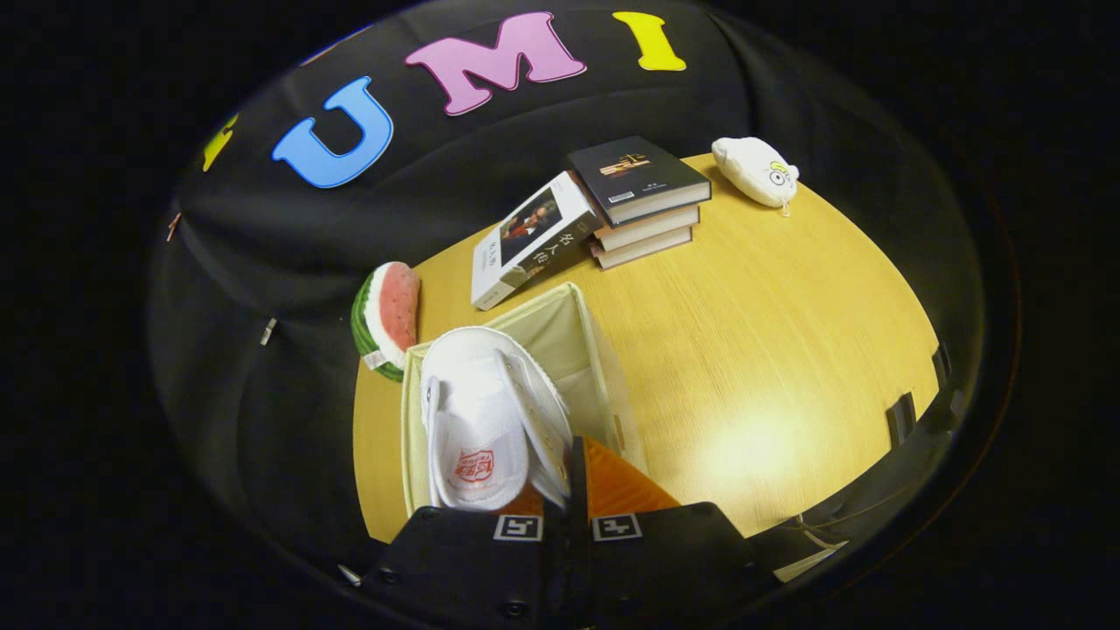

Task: Open the storage box then place both shoes into the box .Put the left shoe in first, then the right shoe, with the right side of both shoes facing outward in a uniform manner.

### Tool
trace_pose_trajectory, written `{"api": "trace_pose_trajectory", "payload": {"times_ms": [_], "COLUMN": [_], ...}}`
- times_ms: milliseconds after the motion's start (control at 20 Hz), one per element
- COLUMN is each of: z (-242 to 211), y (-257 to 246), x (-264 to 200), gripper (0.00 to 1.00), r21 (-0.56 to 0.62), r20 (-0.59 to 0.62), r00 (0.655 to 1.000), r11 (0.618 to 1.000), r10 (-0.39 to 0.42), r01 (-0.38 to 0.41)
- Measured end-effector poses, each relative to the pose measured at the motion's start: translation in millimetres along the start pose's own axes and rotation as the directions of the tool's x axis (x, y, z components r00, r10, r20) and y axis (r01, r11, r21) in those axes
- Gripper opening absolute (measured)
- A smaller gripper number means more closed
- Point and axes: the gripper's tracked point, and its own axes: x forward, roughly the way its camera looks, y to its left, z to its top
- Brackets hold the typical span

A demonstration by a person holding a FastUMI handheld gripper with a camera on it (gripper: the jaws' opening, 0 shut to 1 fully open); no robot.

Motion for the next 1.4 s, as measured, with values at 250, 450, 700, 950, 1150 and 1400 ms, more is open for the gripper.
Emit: {"api": "trace_pose_trajectory", "payload": {"times_ms": [250,450,700,950,1150,1400], "z": [9,4,13,26,46,92], "y": [3,29,43,42,32,4], "x": [12,3,-10,-18,-28,-49], "gripper": [0.16,0.62,0.99,0.99,0.98,0.98], "r21": [0.076,0.033,-0.014,-0.102,-0.173,-0.303], "r20": [0.026,0.030,0.071,0.161,0.224,0.348], "r00": [0.999,0.997,0.987,0.965,0.946,0.903], "r11": [0.997,0.997,0.989,0.976,0.965,0.942], "r10": [-0.019,0.069,0.145,0.207,0.234,0.251], "r01": [0.017,-0.070,-0.144,-0.193,-0.198,-0.145]}}
